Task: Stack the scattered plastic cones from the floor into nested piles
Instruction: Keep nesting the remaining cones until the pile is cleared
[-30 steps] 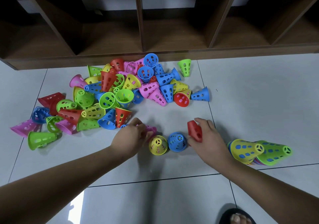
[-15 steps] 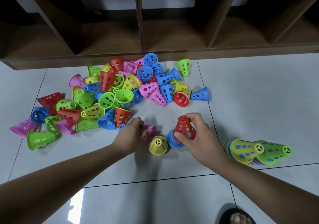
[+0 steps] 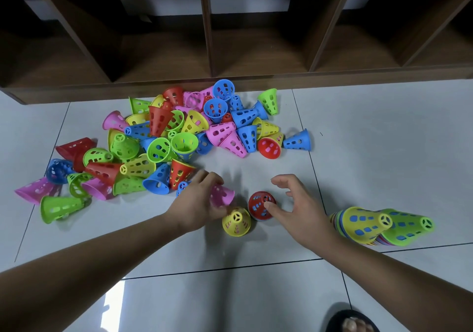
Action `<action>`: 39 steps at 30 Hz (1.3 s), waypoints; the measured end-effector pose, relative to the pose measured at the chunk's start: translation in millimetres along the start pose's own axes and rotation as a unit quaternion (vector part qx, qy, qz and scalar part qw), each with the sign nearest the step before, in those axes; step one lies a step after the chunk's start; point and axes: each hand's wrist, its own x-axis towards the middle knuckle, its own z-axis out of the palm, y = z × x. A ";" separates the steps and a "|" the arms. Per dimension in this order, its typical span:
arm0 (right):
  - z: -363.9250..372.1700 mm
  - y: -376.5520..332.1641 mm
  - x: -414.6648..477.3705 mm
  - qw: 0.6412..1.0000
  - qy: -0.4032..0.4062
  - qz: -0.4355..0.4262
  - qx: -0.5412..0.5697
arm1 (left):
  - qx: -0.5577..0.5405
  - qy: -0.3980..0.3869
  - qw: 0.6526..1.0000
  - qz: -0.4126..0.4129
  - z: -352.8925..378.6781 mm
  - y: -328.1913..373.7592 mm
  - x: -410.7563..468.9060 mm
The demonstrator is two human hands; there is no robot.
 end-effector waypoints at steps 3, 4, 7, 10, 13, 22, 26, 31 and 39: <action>-3.7 -0.7 0.9 1.000 0.006 -0.010 -0.016 | 0.011 0.034 0.997 0.061 -14.8 21.5 -2.5; -5.9 -1.8 1.5 1.000 0.002 -0.015 -0.026 | 0.015 0.040 0.995 0.085 -17.8 29.8 -5.1; -14.8 -7.0 7.6 0.998 -0.006 -0.026 -0.057 | 0.028 0.025 0.990 0.138 -20.4 54.1 -17.5; -26.3 -15.4 24.2 0.996 -0.018 -0.017 -0.082 | 0.072 0.016 0.981 0.182 -13.5 68.6 -25.7; -37.9 -18.8 47.5 0.990 -0.041 -0.012 -0.135 | 0.137 -0.004 0.969 0.204 -1.6 67.1 -24.4; -59.0 7.7 131.5 0.932 -0.073 -0.004 -0.356 | 0.223 -0.048 0.958 0.174 22.6 29.8 -4.9; -64.7 24.3 153.2 0.898 -0.079 -0.007 -0.432 | 0.207 -0.043 0.965 0.158 17.4 22.2 1.1; -67.6 31.7 157.8 0.868 -0.146 0.017 -0.475 | 0.158 -0.011 0.977 0.142 -1.7 19.8 -0.2; -54.6 34.1 145.7 0.793 -0.116 -0.028 -0.597 | 0.132 0.031 0.980 0.144 -33.4 -1.5 -8.9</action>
